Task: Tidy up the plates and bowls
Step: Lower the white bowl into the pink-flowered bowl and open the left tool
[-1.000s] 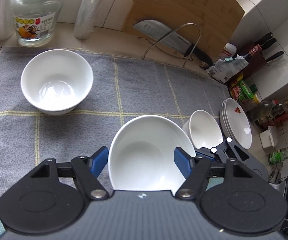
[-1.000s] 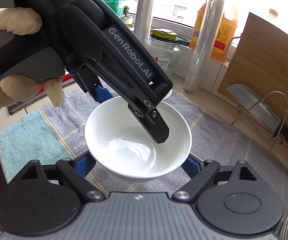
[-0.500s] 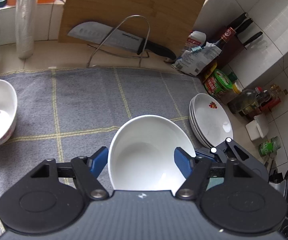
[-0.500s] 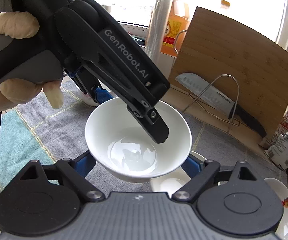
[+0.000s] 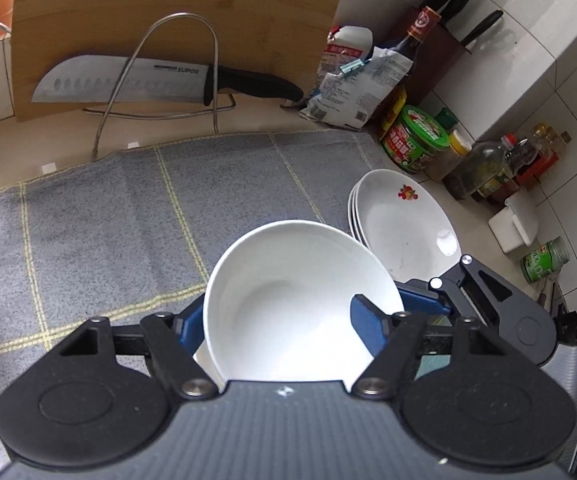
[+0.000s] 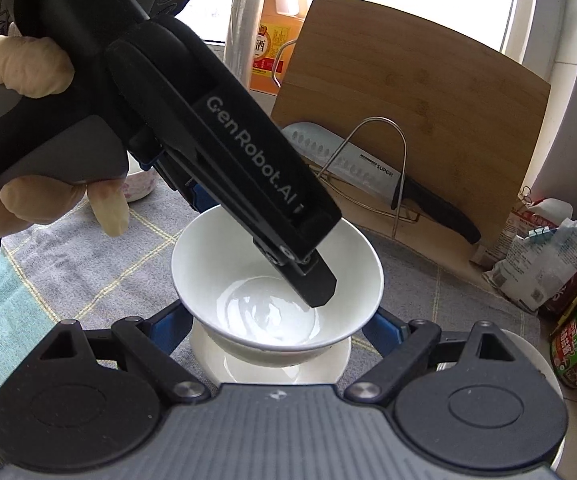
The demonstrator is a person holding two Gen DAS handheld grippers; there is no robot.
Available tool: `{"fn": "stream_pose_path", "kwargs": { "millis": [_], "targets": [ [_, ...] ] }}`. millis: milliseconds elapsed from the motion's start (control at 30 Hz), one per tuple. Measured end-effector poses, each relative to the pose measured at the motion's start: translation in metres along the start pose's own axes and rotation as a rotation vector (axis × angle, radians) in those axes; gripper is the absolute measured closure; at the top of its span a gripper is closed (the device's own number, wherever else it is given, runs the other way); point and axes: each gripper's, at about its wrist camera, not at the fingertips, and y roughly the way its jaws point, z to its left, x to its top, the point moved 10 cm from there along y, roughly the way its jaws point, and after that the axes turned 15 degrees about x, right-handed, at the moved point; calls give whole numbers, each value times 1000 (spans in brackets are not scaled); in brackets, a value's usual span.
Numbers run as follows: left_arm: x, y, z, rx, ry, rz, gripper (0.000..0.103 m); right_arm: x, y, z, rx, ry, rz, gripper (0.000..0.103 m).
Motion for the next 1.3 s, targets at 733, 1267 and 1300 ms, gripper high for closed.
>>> {"fn": "stream_pose_path", "kwargs": {
  "millis": [733, 1267, 1300],
  "targets": [
    [-8, 30, -4, 42, 49, 55, 30, -25, 19, -11, 53, 136, 21, 9],
    [-8, 28, -3, 34, 31, 75, 28, -27, 21, -11, 71, 158, 27, 7],
    [-8, 27, -3, 35, 29, 75, 27, -27, 22, -11, 74, 157, 28, 6]
  ]
}}
